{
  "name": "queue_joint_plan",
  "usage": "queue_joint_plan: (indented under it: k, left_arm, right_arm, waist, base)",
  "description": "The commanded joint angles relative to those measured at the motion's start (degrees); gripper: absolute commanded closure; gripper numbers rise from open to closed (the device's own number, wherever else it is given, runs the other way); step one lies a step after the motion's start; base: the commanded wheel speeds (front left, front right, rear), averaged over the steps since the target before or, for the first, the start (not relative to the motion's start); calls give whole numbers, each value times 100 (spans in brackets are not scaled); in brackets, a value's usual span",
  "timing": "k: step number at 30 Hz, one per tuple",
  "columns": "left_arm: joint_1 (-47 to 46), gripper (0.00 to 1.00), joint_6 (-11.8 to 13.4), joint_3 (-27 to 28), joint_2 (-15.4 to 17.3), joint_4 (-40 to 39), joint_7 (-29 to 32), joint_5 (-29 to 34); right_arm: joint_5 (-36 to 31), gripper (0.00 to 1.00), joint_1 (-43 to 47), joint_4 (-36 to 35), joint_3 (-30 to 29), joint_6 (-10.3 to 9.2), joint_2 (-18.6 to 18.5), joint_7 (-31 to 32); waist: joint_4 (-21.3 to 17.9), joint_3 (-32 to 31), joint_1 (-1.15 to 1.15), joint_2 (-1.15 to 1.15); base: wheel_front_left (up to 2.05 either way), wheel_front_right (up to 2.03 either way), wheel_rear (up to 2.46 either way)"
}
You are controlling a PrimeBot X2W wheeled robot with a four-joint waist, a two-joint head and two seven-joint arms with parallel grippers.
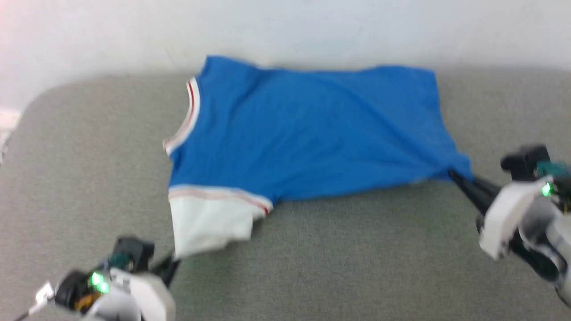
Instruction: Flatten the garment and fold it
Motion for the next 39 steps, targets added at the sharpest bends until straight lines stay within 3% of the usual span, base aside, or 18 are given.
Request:
queue_joint_plan:
  k: [1,9,17,24,29,39]
  left_arm:
    - [187,100,51,3,79,-155,105,-88]
    - [1534,100,385,-173,775,-1444,1205,-604]
    - [2322,100,571,-280,1052,-2019,1731,-1138]
    - [2637,100,620,-271,1241,-2243,1974,-1456]
    - [2362,100,597,-63,1083,-2355,1600,-1364]
    - [1154,100,451,462,427,-2229,386,-941]
  right_arm:
    - [64,100,177,-68,3,-5,-91,41]
    - [797,100,1488,-838,58,-5,-679,820]
    - [1406,100,2676,-1383,-310,-5,-1249,1625]
    - [1586,100,3359,-1864,-696,-5,-1449,1946]
    - [1495,100,3479,-2072,-1084,-5,-1335,1884]
    - [1195,100,3268,-2317,-1939,-5,-1049,1537]
  waist:
    - [146,-435,3,0]
    - [247,-822,3,0]
    - [364,-1212,3,0]
    - [375,-1302,3,0]
    - [359,-1256,3,0]
    - [299,-803,3,0]
  base:
    - [0,0,0]
    - [0,0,0]
    - [0,0,0]
    - [0,0,0]
    - [0,0,0]
    - [0,0,0]
